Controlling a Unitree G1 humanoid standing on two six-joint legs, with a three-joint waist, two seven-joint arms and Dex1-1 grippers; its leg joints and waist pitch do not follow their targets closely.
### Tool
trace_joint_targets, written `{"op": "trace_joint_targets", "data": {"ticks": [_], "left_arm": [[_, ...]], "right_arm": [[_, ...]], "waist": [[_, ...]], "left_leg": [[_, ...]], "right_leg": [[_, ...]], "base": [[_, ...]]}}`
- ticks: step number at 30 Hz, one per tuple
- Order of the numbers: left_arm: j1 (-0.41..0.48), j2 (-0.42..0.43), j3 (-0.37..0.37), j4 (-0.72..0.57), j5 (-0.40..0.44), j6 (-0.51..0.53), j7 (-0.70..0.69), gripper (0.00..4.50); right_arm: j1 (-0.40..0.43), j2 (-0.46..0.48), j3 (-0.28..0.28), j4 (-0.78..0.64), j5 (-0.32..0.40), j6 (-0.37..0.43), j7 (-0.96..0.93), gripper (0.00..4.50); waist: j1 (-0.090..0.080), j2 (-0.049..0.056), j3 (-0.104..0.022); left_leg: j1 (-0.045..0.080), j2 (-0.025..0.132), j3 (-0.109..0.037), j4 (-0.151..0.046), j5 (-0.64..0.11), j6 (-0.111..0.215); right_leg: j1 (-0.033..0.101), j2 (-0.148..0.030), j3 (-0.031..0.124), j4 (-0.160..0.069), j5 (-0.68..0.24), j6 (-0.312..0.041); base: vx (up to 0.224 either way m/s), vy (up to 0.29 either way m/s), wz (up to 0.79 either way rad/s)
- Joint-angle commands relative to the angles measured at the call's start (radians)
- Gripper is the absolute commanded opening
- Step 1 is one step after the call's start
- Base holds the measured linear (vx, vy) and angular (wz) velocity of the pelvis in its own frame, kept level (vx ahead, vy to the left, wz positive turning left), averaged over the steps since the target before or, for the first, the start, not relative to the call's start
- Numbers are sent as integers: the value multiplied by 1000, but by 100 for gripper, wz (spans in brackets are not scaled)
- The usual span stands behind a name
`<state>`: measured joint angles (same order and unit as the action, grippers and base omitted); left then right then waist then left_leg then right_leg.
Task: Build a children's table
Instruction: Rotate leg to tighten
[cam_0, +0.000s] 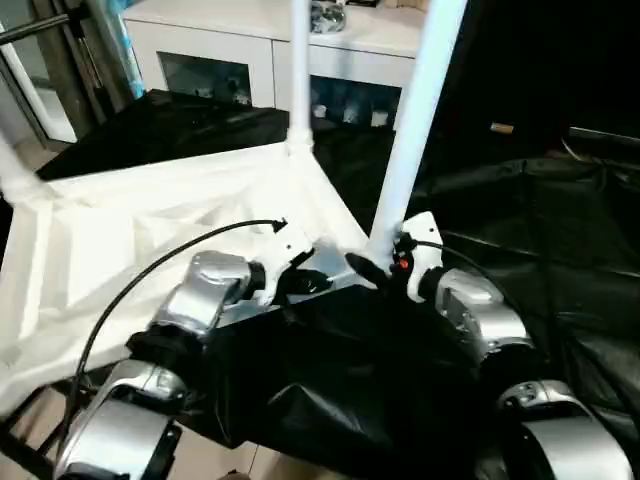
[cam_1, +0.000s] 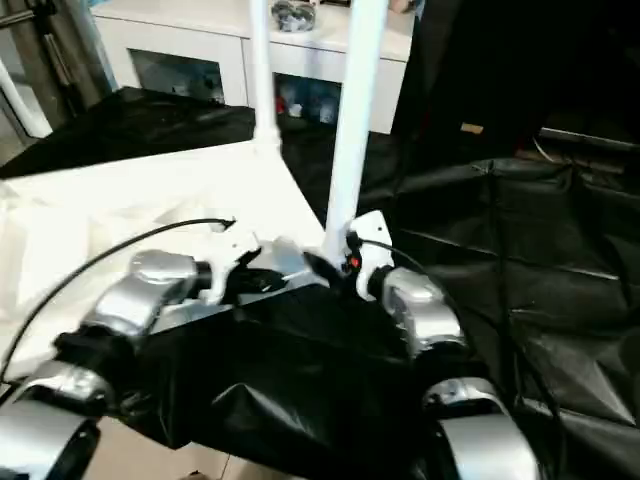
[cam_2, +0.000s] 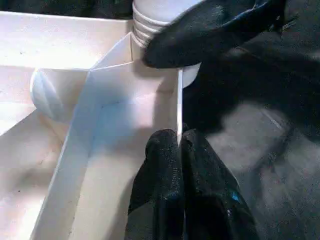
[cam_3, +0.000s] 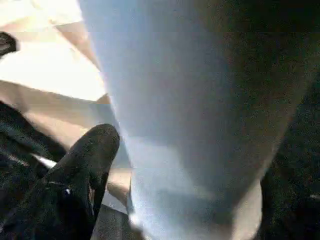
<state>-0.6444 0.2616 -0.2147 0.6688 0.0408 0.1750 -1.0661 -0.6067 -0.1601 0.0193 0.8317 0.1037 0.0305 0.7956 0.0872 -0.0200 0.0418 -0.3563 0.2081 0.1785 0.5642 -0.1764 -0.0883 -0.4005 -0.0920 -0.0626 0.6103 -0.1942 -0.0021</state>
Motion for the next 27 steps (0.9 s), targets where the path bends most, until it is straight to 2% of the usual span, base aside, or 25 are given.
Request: {"op": "trace_joint_targets", "data": {"ticks": [1, 3, 6, 8, 12, 14, 19, 23, 27], "left_arm": [[11, -8, -29, -60, -64, -45, -106, 0], [15, 1, -31, -67, -68, -44, -127, 0], [25, 26, -30, -88, -86, -37, -183, 0], [38, 64, -38, -116, -94, -28, -246, 0], [46, 85, -41, -131, -99, -15, -283, 0], [53, 98, -44, -147, -105, -6, -307, 0], [61, 107, -47, -165, -113, 5, -324, 0], [64, 106, -44, -167, -113, 6, -324, 0], [65, 102, -42, -164, -109, 3, -310, 0]], "right_arm": [[50, -11, 103, -38, 6, 21, 205, 388], [59, -26, 108, -55, 12, 27, 238, 388], [82, -67, 122, -101, 29, 52, 328, 388], [100, -105, 135, -132, 34, 71, 404, 388], [108, -119, 147, -143, 31, 83, 436, 388], [114, -127, 153, -158, 34, 98, 459, 365], [122, -133, 160, -177, 39, 116, 473, 341], [124, -128, 157, -189, 45, 133, 471, 296], [128, -124, 156, -194, 50, 141, 470, 283]], "waist": [[2, -1, -59], [4, 0, -59], [8, -1, -58], [10, -2, -56], [10, -2, -53], [10, -2, -54], [8, -2, -58], [9, -2, -58], [9, -2, -57]], "left_leg": [[1, 22, 2, -56, -164, 63], [1, 23, 6, -53, -152, 78], [1, 25, 7, -52, -151, 89], [1, 26, 7, -54, -177, 83], [3, 26, 6, -58, -205, 60], [4, 27, 4, -60, -205, 52], [1, 25, 6, -54, -153, 66], [1, 24, 6, -53, -154, 68], [2, 25, 6, -54, -163, 63]], "right_leg": [[54, -44, 37, -62, -70, -243], [52, -41, 37, -57, -28, -258], [53, -44, 36, -56, -26, -272], [53, -45, 36, -60, -77, -266], [49, -47, 37, -68, -152, -248], [49, -48, 37, -67, -158, -245], [51, -44, 36, -57, -57, -268], [52, -46, 36, -58, -68, -269], [51, -46, 36, -59, -88, -263]], "base": [[0, 0, 0], [0, 0, 0], [0, 0, 0], [0, 0, 0], [0, 0, 0], [0, 0, 0], [0, 0, 0], [0, 0, 0], [0, 0, 0]]}}
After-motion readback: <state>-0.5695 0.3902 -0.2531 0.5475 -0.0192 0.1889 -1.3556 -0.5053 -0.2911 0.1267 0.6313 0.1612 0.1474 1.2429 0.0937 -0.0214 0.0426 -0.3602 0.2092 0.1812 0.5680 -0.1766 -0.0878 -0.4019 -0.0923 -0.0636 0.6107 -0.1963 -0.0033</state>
